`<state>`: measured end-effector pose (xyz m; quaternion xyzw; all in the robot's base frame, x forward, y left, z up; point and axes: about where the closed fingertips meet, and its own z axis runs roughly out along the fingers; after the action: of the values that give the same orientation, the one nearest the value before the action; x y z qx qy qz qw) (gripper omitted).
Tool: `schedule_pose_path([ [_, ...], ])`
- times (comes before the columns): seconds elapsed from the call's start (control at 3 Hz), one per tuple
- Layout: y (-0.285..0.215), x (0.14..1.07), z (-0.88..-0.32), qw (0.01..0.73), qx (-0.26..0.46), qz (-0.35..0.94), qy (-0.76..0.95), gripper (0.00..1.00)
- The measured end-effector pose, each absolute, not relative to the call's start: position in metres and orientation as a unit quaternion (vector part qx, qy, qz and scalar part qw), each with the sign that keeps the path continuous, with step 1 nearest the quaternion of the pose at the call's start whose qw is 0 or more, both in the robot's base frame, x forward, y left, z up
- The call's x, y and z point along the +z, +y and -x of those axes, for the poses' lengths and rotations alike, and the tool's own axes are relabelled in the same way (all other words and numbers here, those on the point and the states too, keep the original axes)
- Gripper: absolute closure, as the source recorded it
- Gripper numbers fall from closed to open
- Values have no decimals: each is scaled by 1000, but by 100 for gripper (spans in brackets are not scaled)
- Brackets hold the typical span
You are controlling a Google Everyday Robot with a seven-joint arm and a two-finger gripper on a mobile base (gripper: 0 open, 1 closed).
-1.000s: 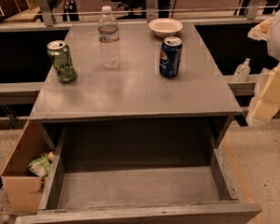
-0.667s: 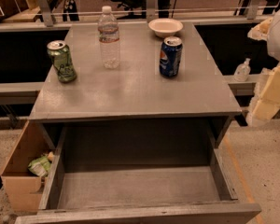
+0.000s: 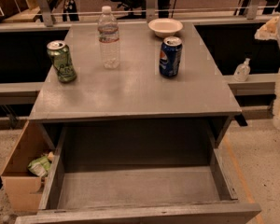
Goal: Close top drawer
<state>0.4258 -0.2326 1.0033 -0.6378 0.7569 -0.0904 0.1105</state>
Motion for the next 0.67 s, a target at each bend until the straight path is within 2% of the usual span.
schedule_pose_path([
  [0.33, -251, 993, -398, 85, -91, 650, 749, 0],
  [0.67, -271, 954, -348, 77, -63, 627, 773, 0],
])
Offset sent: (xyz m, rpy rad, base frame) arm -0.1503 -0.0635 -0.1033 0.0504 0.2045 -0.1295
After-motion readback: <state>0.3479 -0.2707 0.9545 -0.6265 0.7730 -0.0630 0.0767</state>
